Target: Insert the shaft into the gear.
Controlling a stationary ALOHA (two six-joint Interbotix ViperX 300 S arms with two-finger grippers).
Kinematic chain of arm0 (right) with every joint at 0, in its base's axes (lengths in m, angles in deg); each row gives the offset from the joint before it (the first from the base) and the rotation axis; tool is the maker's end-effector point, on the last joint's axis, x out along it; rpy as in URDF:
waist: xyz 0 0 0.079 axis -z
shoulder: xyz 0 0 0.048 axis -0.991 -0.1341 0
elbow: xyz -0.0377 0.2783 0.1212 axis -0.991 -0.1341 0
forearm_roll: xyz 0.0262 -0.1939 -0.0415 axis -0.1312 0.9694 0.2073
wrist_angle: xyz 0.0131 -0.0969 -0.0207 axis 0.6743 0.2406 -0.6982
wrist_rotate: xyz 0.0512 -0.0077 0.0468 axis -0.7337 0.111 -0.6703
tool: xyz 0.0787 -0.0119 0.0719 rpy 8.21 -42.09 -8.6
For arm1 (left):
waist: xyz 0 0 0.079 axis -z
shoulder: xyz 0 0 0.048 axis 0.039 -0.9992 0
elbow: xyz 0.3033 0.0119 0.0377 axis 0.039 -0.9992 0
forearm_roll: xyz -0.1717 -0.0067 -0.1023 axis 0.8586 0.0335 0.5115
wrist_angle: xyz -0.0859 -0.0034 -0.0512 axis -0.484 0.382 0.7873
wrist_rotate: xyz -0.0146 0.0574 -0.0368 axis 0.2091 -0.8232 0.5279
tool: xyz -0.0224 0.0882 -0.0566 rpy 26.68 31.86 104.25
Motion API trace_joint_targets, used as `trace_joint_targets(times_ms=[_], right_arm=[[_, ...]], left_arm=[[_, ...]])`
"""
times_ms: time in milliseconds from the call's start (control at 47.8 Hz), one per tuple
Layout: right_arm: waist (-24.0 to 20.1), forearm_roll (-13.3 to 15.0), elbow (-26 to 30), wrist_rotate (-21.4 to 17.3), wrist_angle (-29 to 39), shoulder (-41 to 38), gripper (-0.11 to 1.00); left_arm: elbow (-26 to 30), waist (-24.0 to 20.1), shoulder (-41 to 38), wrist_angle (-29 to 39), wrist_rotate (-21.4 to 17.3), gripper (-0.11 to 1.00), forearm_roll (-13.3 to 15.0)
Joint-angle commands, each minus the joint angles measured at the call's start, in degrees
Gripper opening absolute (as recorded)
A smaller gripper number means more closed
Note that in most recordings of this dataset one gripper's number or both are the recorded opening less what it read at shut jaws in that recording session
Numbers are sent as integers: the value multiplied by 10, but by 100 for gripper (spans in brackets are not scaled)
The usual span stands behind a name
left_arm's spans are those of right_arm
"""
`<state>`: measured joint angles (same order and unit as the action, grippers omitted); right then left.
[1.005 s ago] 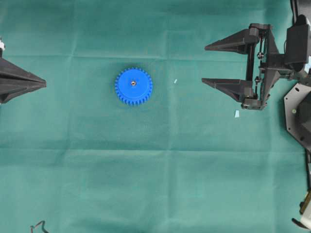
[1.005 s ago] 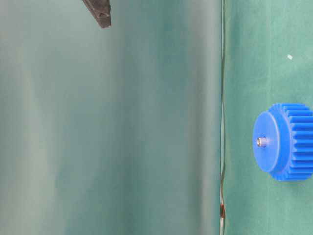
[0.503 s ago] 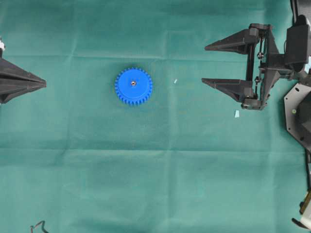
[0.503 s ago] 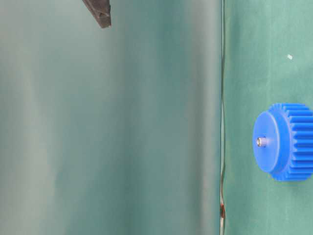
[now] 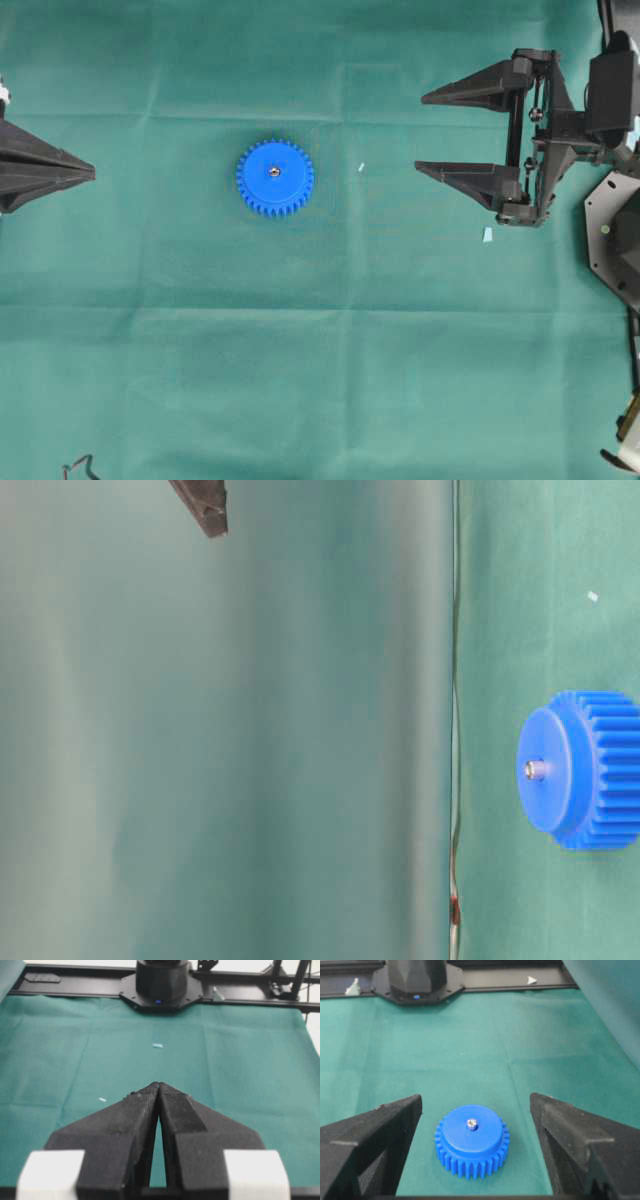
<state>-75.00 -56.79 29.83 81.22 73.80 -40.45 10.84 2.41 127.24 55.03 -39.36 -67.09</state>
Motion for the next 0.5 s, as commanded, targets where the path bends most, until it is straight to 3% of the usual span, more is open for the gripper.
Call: trace_joint_targets(times_ms=[0,482], right_arm=[[0,0,6,1,-4,-1,90],[0,0,6,1,-4,-4,90]], left_arm=[[13,1,-2,-1,0,0,-1],[13,1,-1,3,0,0,-1]])
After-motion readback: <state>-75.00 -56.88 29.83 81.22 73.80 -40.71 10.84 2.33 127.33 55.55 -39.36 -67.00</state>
